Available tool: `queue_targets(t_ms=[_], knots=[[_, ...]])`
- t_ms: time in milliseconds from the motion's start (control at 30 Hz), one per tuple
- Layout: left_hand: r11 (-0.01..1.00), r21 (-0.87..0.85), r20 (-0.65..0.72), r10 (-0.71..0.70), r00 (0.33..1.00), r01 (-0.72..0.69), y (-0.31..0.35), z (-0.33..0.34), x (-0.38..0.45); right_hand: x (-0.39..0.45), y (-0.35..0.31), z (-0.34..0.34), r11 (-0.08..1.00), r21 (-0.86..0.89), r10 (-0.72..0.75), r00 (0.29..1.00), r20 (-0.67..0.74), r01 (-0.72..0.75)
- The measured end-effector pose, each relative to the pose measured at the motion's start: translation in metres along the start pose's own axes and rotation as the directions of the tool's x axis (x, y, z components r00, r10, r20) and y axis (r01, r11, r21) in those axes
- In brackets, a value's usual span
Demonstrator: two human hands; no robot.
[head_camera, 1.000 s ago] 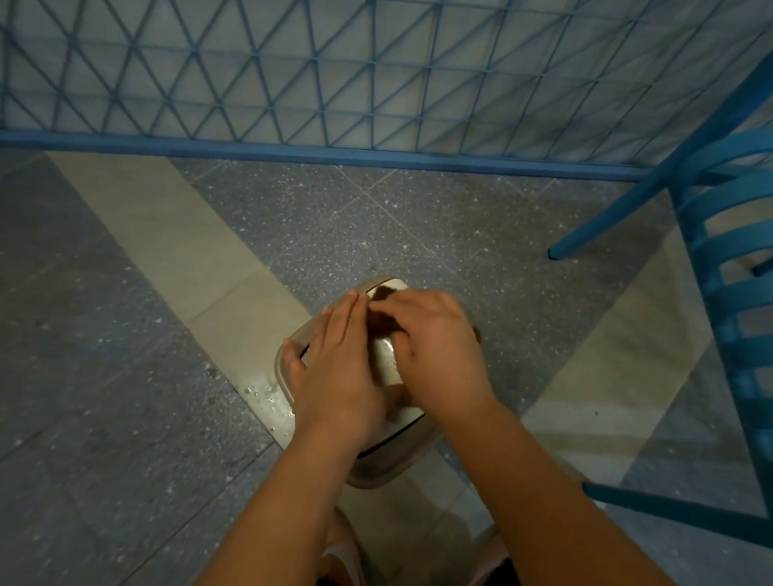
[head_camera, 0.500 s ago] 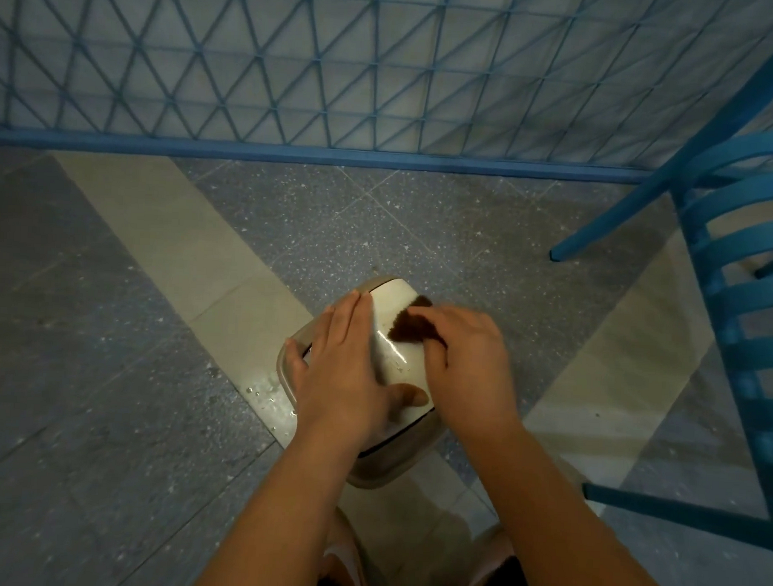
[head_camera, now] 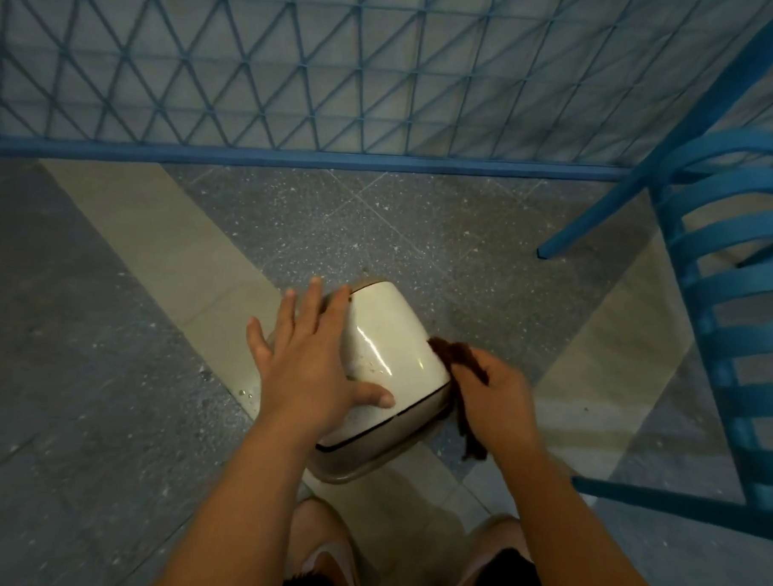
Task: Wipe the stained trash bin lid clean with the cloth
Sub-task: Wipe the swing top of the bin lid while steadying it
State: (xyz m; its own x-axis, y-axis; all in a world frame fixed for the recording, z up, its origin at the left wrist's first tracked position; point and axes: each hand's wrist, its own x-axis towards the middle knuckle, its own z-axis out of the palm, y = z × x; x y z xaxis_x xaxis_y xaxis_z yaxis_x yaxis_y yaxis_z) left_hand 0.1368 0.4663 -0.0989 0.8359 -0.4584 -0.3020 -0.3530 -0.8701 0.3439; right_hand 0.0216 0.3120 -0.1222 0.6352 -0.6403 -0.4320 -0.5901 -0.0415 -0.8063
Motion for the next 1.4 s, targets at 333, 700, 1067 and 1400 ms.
queue_targets(t_ms=[333,700,1067,1400], knots=[[0.98,0.191,0.057,-0.068,0.996,0.056,-0.014,-0.029,-0.015,-0.067,0.05,0.04,0.989,0.046,-0.142,0.99,-0.022,0.143],[0.964,0.26,0.075,-0.085,0.994,0.063,-0.006,-0.017,-0.024,-0.011,0.001,0.064,0.97,0.106,-0.202,0.968,-0.147,0.218],[0.948,0.313,0.074,-0.085,0.994,0.057,-0.004,-0.017,-0.023,-0.079,0.048,0.083,0.942,0.334,0.081,0.988,-0.134,-0.032],[0.948,0.312,0.078,-0.083,0.993,0.055,-0.002,-0.017,-0.022,-0.009,0.025,0.076,0.956,0.293,0.054,0.981,-0.187,0.003]])
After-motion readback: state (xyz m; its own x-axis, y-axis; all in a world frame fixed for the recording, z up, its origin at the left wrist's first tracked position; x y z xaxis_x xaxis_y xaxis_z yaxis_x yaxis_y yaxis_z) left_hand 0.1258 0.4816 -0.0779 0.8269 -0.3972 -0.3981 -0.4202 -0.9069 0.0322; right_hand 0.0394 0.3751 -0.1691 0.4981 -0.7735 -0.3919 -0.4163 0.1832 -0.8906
